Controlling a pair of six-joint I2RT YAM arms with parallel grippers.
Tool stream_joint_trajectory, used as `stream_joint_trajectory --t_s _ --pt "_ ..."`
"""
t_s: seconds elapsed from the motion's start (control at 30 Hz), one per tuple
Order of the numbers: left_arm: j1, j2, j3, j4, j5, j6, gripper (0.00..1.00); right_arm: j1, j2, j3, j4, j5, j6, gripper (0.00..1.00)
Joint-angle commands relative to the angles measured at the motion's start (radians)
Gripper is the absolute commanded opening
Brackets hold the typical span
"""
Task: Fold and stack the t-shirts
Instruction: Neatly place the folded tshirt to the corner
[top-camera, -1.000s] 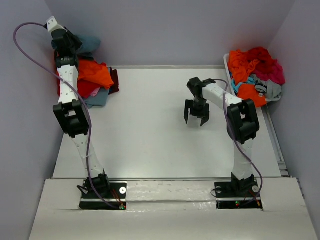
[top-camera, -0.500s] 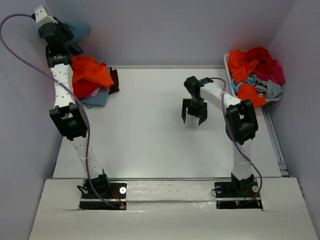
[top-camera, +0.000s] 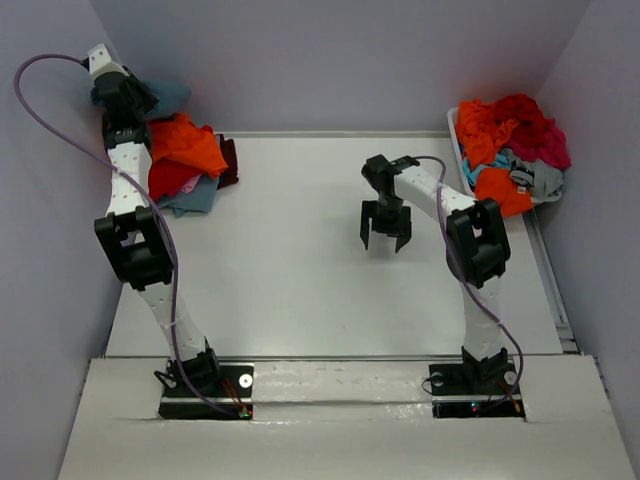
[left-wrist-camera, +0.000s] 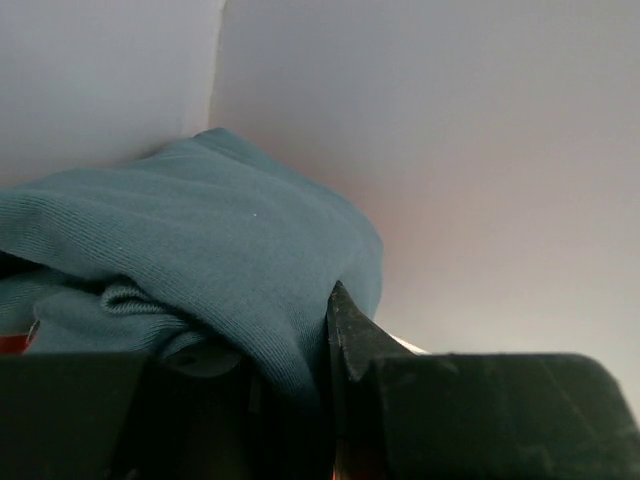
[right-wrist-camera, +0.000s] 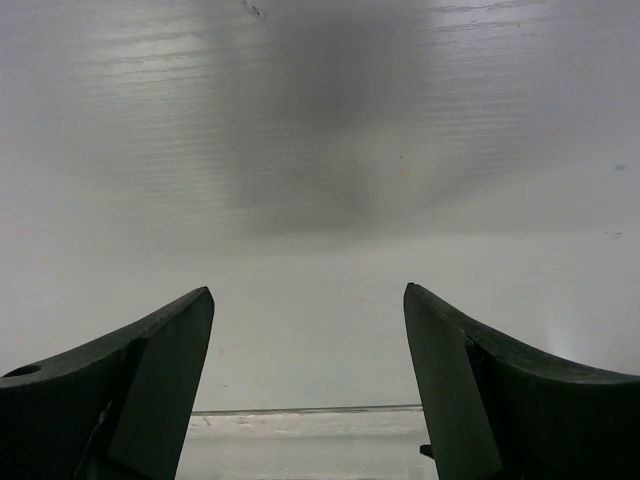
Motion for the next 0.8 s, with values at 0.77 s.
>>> stream_joint_trajectory --t_s 0.77 --pt "-0.004 -0.32 -0.55 0.366 0.356 -0.266 0.26 0.054 -0.028 -0.046 0.022 -0.005 -0.016 0.82"
